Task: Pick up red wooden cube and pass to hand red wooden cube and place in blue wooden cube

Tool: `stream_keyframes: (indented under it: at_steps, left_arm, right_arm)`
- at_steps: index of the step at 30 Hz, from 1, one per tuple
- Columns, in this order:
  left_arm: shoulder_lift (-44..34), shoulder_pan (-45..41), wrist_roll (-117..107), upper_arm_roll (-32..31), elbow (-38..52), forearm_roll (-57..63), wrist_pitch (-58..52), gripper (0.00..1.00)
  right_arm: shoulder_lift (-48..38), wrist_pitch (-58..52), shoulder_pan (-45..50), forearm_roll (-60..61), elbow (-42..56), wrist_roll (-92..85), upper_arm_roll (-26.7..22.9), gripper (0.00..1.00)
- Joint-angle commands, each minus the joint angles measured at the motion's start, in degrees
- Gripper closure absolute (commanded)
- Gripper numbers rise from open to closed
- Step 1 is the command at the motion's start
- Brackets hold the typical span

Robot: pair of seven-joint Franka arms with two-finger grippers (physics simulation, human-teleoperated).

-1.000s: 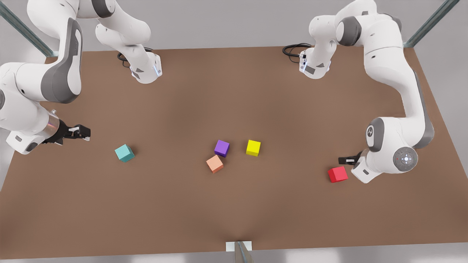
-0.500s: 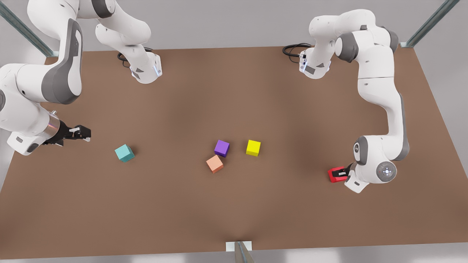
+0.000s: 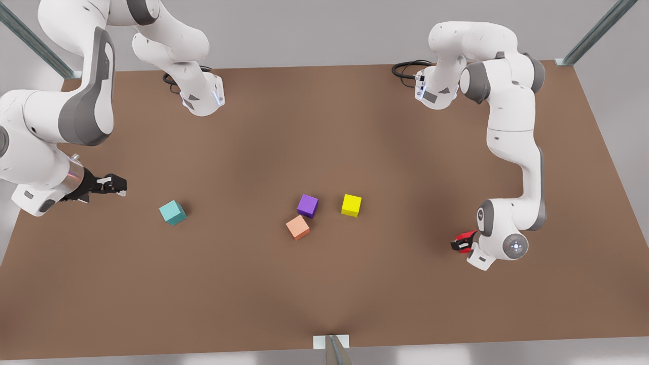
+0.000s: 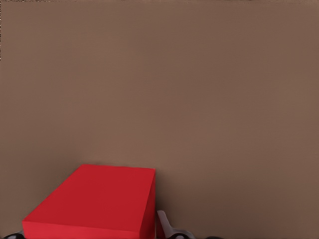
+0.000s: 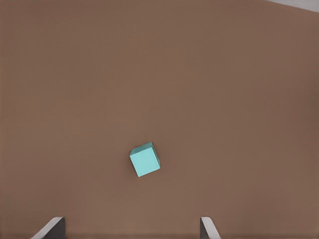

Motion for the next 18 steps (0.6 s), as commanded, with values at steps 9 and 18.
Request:
stream_keyframes:
  at_steps: [9,18]
  left_arm:
    - [-1.04,-0.87,-21.71,-24.64,16.13,-18.11,-7.78,0.49]
    - [8.80,-4.39,6.75,-35.72,22.90,-54.58,0.92,0.54]
  right_arm:
    - [7.66,0.05,-1.41,13.38,1.82,-19.67,-0.02,0.00]
    - [40.54,25.97,-0.44,55.31,17.91,-81.73,22.48,0.00]
